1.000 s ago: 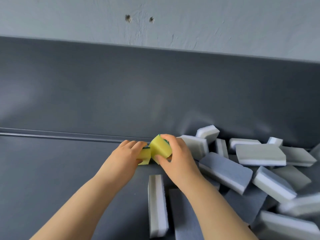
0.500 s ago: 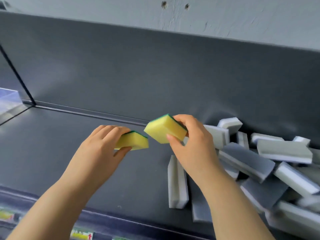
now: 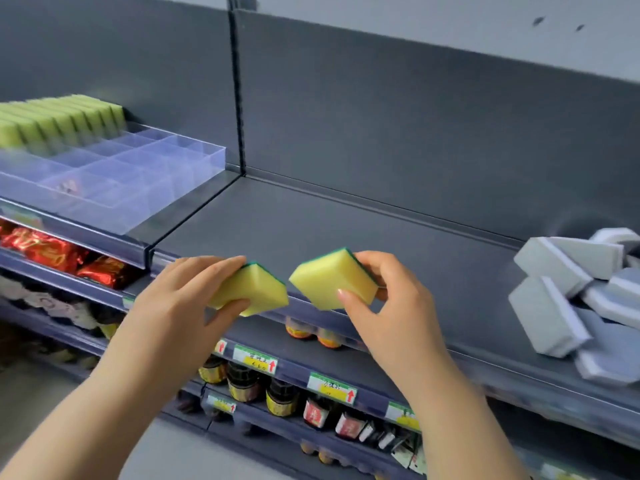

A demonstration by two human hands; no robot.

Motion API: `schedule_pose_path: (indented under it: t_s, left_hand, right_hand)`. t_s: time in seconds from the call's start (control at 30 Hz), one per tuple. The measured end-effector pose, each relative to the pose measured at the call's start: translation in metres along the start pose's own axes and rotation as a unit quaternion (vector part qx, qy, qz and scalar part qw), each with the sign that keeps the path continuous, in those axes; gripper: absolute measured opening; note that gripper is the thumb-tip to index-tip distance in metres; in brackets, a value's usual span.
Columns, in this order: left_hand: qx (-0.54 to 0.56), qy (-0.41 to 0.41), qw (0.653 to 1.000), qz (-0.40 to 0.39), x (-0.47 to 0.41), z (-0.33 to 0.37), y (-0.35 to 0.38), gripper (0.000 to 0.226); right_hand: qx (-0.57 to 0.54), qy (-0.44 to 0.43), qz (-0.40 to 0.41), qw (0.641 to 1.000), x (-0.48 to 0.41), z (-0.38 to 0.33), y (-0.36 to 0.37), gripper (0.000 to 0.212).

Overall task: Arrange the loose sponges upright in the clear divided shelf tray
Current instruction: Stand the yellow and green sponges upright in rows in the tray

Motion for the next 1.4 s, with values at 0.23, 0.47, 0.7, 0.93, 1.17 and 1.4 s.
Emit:
schedule_pose_path:
  t_s: [0.23,0.47,0.7,0.93,1.17,1.4]
  left_hand:
    - [-0.016,-0.061,0.998,0.021,0.014,-0.081,-0.054,0.049]
    - [-0.049,-0.076,0.995,0.045,-0.017,-0.141,-0.074,0.048]
    - [-0.111,-0.078,0.986,0.096,-0.098,-0.206,-0.107,0.046]
    - [-0.102,-0.113,0.98,0.131,-0.143,-0.26,-0.118,0.045]
    - [-0.064,-0.123,0.979,0.15,-0.18,-0.321,-0.129,0.049]
    - [-0.007,-0.072,0.989,0.132,-0.244,-0.4,-0.143,0.048]
  right_hand:
    - [-0.047,-0.027,-0.032,0.998,-0.03,-0.051,0.07,0.036]
    - [-0.078,-0.05,-0.03,0.995,-0.094,-0.065,0.132,0.035]
    - [-0.135,-0.072,-0.02,0.988,-0.187,-0.076,0.191,0.035]
    - [-0.169,-0.114,-0.064,0.977,-0.248,-0.096,0.253,0.038]
    - [-0.155,-0.103,-0.073,0.98,-0.277,-0.108,0.297,0.04]
    - [-0.088,-0.08,0.008,0.993,-0.295,-0.147,0.337,0.036]
Point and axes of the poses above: each hand's wrist, its own x-axis away from the middle knuckle, its own y-axis out of the palm, z = x × y, the point moved 4 cm from there along -x, towards the middle knuckle, and after that the axes turned 13 degrees about -y, right-handed, at the moved point
